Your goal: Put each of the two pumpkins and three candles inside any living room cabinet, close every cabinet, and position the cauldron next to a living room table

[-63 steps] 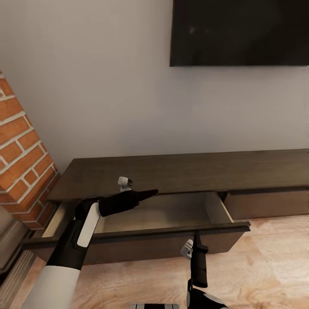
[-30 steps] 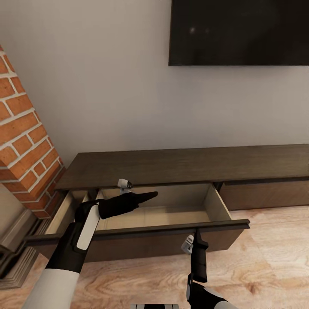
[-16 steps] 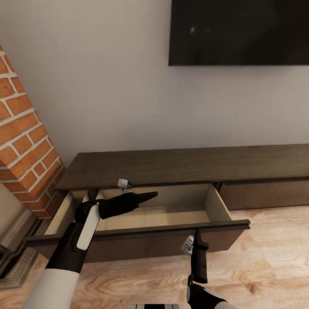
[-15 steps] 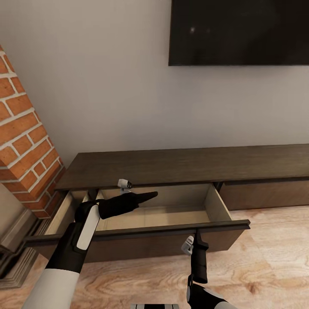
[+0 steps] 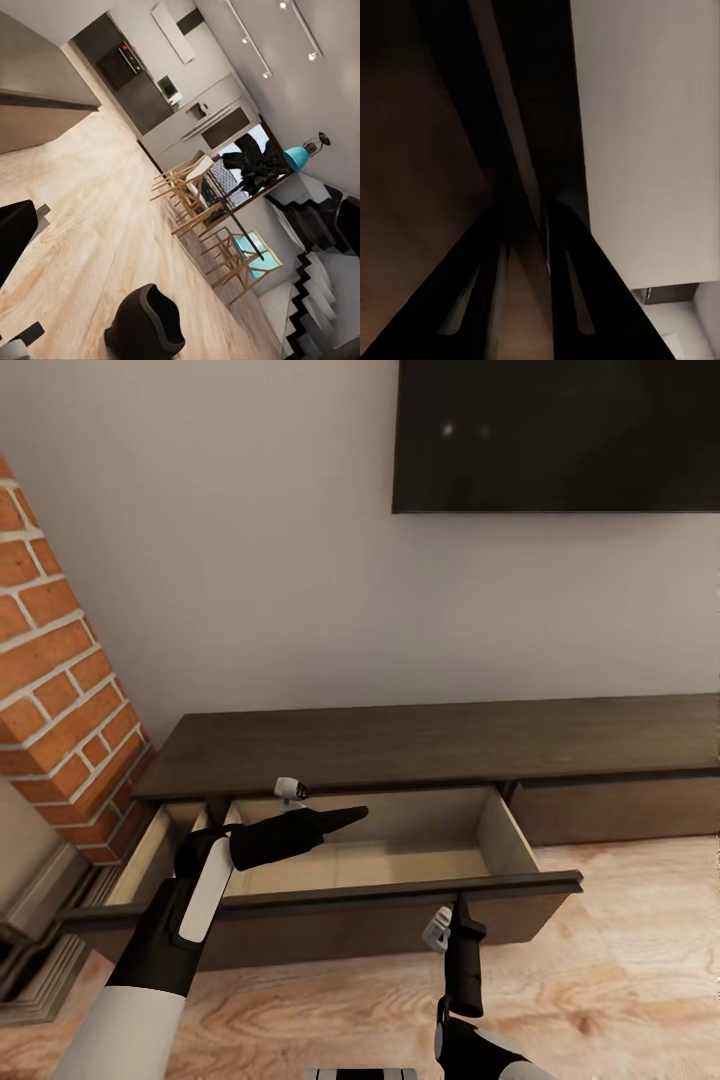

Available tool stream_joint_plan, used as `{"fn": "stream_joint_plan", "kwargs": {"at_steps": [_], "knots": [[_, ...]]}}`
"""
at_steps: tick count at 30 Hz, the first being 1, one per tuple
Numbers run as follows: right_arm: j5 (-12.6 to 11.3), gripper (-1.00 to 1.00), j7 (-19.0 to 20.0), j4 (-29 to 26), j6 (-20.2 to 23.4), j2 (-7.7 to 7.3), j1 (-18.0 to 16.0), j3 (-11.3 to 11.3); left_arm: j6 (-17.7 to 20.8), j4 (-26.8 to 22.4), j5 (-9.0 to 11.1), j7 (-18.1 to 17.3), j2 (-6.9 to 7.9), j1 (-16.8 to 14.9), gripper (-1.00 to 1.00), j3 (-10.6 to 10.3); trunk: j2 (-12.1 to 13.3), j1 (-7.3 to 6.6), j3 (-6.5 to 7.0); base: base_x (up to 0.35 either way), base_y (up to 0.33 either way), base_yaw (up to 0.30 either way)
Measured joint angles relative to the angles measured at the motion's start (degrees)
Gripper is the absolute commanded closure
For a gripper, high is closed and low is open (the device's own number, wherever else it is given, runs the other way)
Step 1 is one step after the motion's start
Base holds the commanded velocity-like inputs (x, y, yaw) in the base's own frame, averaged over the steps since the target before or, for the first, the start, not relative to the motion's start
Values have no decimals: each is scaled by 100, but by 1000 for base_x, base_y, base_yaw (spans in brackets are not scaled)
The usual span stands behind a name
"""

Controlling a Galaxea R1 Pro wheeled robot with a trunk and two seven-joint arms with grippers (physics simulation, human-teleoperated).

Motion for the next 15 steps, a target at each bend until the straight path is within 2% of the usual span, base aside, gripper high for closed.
{"fn": "stream_joint_plan", "kwargs": {"at_steps": [15], "knots": [[1, 100, -133, 98, -6, 0, -1, 5, 0, 0, -2, 0, 0, 0, -100, 0, 0, 0, 0, -11, 0, 0]]}}
